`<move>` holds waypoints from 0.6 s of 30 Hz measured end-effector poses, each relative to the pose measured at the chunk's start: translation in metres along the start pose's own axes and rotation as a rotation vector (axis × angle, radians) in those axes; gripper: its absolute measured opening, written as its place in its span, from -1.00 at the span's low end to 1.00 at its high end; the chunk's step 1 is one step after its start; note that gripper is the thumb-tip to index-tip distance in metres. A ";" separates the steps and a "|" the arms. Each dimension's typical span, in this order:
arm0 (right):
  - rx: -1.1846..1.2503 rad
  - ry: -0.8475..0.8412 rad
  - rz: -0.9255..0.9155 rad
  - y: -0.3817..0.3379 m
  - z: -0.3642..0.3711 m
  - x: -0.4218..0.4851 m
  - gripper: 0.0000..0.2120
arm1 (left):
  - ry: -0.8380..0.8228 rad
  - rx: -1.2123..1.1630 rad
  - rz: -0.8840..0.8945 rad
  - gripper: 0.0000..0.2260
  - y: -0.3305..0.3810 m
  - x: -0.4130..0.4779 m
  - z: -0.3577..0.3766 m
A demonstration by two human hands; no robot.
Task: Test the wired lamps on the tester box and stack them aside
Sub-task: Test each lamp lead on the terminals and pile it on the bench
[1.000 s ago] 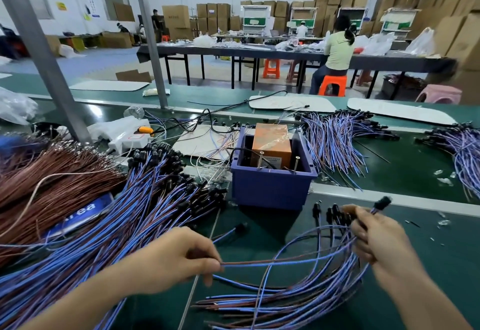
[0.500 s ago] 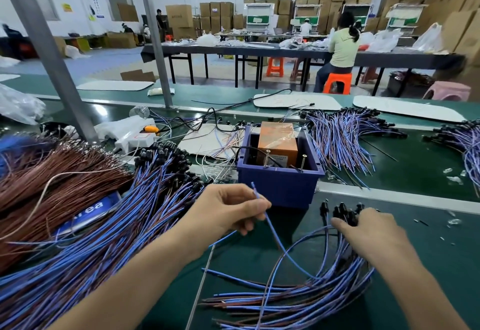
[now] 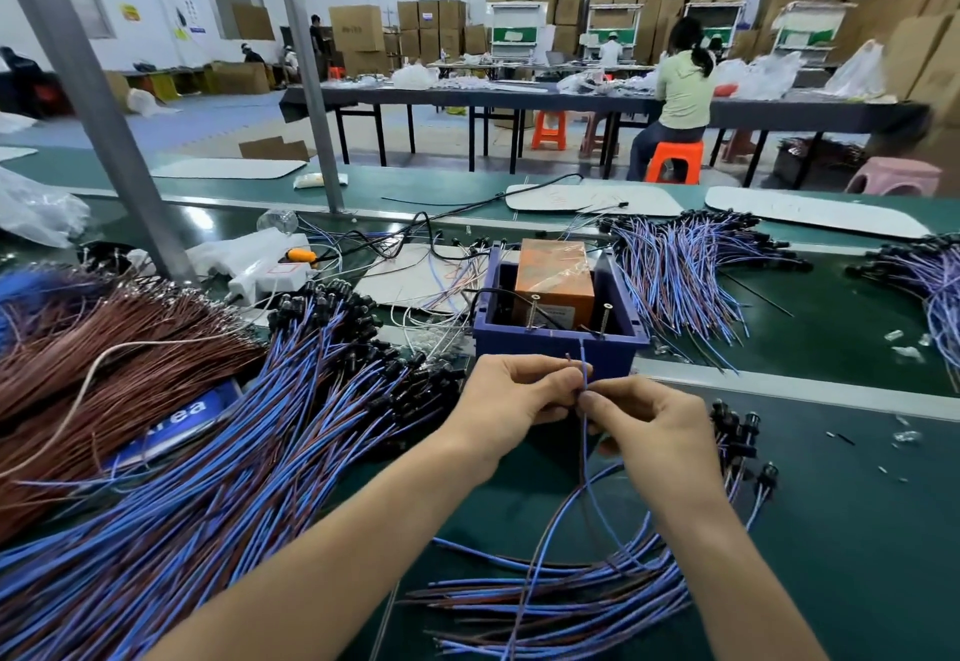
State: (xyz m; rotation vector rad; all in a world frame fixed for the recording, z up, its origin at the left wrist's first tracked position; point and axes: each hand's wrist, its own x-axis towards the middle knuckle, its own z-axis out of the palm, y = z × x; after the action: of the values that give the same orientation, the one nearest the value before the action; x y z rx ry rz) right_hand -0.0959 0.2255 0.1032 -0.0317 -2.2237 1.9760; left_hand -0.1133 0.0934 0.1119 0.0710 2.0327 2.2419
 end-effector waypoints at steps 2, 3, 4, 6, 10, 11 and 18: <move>0.046 0.058 0.033 0.008 0.004 0.004 -0.84 | 0.017 -0.003 -0.039 -0.88 -0.003 0.005 0.000; 0.084 0.098 0.055 0.011 0.006 0.007 -0.84 | 0.029 -0.019 -0.057 -0.87 -0.003 0.008 0.000; 0.126 0.141 0.078 0.014 0.007 0.009 -0.84 | 0.046 -0.040 -0.073 -0.87 -0.003 0.011 0.000; 0.218 0.200 0.128 0.017 0.008 0.014 -0.85 | 0.095 -0.059 -0.090 -0.86 -0.003 0.018 -0.002; 0.282 0.253 0.163 0.020 0.012 0.025 -0.88 | 0.210 -0.095 -0.096 -0.89 -0.002 0.030 -0.007; 0.279 0.259 0.158 0.019 0.013 0.027 -0.89 | 0.235 -0.110 -0.098 -0.88 -0.002 0.032 -0.007; 0.230 0.250 0.129 0.016 0.020 0.042 -0.88 | 0.380 -0.016 -0.014 -0.91 -0.003 0.039 -0.013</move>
State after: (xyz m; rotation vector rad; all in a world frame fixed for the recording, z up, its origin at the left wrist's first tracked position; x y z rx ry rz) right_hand -0.1418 0.2130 0.0901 -0.3797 -1.8734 2.1468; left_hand -0.1531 0.0852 0.1059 -0.3996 2.1753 2.4108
